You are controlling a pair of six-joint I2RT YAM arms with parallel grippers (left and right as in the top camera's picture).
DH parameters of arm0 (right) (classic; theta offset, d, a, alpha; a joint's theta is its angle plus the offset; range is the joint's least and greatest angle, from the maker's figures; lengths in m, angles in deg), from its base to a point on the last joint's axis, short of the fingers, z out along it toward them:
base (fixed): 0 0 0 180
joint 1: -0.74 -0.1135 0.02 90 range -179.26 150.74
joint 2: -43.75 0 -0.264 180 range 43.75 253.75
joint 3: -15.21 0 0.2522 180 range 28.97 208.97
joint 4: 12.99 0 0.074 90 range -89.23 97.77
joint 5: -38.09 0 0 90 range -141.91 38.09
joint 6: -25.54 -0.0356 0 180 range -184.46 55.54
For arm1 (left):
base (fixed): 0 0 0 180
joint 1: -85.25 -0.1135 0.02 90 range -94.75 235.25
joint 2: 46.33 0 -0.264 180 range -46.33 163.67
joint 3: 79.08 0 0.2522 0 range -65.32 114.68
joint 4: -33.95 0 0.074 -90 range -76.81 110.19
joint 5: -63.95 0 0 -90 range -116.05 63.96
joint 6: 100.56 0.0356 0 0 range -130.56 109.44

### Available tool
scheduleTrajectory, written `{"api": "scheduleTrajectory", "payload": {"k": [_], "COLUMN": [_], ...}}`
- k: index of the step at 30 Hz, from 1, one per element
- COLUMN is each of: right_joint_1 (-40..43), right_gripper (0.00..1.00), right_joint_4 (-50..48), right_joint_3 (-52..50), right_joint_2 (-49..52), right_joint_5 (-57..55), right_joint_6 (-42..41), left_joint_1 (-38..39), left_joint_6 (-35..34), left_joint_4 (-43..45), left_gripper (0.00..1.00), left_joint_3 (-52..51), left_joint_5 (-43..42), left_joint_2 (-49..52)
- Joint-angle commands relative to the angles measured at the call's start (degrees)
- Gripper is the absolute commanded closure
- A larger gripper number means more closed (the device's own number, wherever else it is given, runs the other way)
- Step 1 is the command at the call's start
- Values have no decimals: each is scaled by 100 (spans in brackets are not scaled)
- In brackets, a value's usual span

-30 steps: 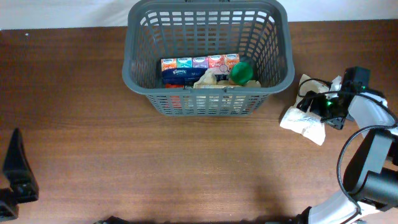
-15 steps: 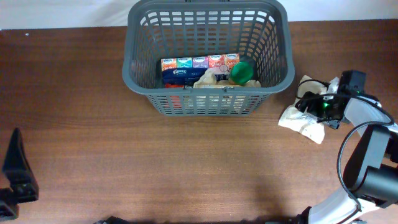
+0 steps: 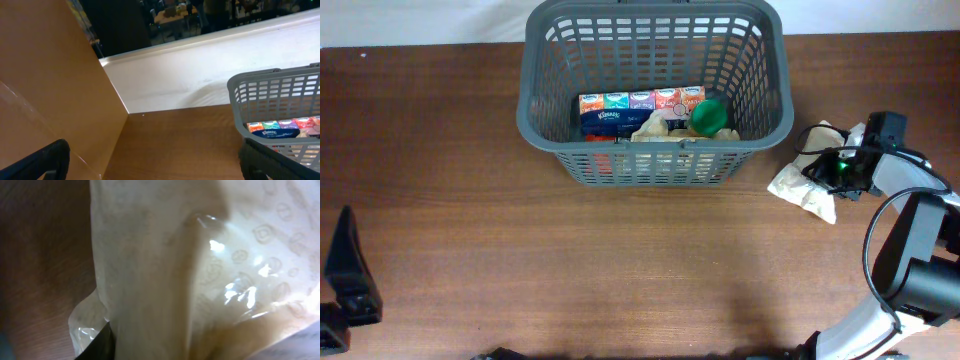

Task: Pack container
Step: 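Lift the paper bag into the basket and release it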

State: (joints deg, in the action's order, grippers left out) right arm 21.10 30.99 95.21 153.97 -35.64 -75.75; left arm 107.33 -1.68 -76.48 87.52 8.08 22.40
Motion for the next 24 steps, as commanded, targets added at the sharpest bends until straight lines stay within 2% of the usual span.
{"api": "scheduleTrajectory", "payload": {"k": [1,8,17,20,24], "right_joint_1": [-46,-46,-50,-177,-608], "right_gripper": [75,75,75,76,76], "right_joint_4": [269,820,1497,1635,1582], "right_joint_3": [-76,754,2581,3204,3495], "right_joint_2": [269,-584,-2144,-2671,-3152], "right_joint_5": [197,236,122,291,702], "right_joint_6": [-22,-17,-17,26,280], "left_joint_1": [-17,-17,-17,-17,-17], "left_joint_6": [-92,-92,-90,-92,-92], "left_joint_4": [0,0,0,0,0], "left_gripper": [1,1,1,1,1], "left_joint_3": [-17,-17,-17,-17,-17], "left_joint_5": [81,81,81,79,81], "left_joint_2": [13,13,13,13,13]}}
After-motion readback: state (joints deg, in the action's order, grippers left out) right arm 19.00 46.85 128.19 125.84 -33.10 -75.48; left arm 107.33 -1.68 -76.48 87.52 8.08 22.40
